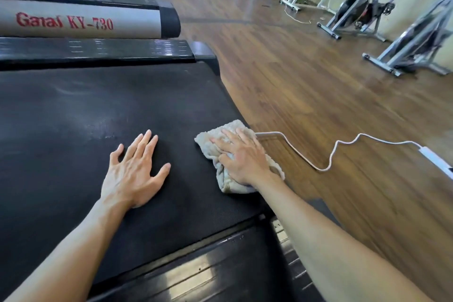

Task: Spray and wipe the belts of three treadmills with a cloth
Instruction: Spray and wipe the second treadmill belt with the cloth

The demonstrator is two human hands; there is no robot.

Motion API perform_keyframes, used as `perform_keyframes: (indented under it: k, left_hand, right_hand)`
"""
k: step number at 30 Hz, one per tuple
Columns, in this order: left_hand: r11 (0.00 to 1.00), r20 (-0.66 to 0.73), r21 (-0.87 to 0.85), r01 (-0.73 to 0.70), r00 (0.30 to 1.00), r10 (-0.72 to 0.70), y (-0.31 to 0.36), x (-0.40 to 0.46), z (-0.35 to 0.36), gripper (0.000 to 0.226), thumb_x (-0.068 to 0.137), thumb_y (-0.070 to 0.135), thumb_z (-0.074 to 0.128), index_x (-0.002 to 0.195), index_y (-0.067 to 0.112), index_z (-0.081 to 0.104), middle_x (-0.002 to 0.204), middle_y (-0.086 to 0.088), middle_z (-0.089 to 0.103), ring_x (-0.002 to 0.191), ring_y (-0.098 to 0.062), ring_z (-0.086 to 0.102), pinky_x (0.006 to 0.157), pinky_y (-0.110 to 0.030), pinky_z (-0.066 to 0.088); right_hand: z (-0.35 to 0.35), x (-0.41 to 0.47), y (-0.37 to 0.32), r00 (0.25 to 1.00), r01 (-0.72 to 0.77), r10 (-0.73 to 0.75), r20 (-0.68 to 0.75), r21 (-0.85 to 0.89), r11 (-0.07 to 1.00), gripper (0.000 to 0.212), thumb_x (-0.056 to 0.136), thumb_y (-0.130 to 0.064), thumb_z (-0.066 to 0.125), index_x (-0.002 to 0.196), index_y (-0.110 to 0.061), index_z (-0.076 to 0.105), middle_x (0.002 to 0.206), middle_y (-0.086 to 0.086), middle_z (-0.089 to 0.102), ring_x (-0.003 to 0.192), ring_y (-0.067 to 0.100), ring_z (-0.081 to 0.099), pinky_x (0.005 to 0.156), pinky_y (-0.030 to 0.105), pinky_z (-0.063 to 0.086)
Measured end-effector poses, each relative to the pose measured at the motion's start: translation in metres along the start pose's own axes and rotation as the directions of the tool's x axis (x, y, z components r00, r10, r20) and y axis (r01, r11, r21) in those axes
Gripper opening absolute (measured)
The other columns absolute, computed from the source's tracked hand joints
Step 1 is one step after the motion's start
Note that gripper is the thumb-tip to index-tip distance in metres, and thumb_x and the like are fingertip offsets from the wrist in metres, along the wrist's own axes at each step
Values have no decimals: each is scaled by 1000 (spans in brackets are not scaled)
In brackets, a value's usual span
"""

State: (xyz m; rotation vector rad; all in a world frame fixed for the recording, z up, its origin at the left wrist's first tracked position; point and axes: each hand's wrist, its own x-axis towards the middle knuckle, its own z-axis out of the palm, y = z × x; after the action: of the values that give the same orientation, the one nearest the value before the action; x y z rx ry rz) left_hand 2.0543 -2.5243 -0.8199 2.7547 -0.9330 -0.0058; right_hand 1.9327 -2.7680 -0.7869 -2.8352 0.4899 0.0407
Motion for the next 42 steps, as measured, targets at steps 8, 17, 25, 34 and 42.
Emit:
perform_keyframes:
  k: [8, 17, 25, 34, 42]
  left_hand:
    - [1000, 4, 3, 10, 1000, -10, 0, 0, -1, 93, 81, 71, 2, 163, 27, 6, 169, 12, -8, 154, -3, -9, 125, -41, 0]
    - [1000, 1, 3, 10, 1000, -10, 1, 1, 1, 93, 81, 71, 4, 163, 27, 9, 169, 12, -4, 155, -4, -6, 125, -42, 0]
    - [1000, 4, 0, 10, 1000, -10, 1, 0, 0, 92, 82, 70, 3, 163, 26, 6, 169, 11, -7, 155, -4, -8, 125, -41, -1]
    - [1000, 3, -4, 12, 1000, -12, 0, 1, 0, 94, 81, 71, 3, 163, 25, 6, 169, 12, -7, 155, -4, -8, 125, -40, 0]
    - [1000, 6, -21, 11, 1000, -10, -1, 0, 0, 95, 80, 72, 2, 163, 26, 4, 169, 13, -9, 154, -3, -9, 125, -39, -1]
  right_hand:
    - [7, -48, 8, 977, 209, -210, 25, 18, 978, 69, 82, -51, 23, 147, -50, 49, 168, -17, 25, 158, 15, 8, 128, 46, 2]
    - [8, 9, -19, 998, 63, -62, 12, -66, 996, 49, 100, -43, 37, 148, -52, 45, 169, -14, 21, 156, 24, 8, 125, 50, 6]
    - [2, -33, 23, 998, -43, 42, -42, -24, 999, 69, 84, -58, 17, 150, -57, 38, 168, -19, 22, 157, 16, 9, 127, 39, 9]
    - [7, -26, -10, 986, 158, -158, 51, 8, 987, 67, 85, -55, 19, 147, -56, 44, 169, -20, 20, 157, 13, 4, 127, 44, -1]
    - [2, 9, 25, 998, -52, 51, -45, -17, 999, 54, 99, -47, 31, 152, -52, 38, 168, -17, 22, 157, 19, 9, 126, 41, 14]
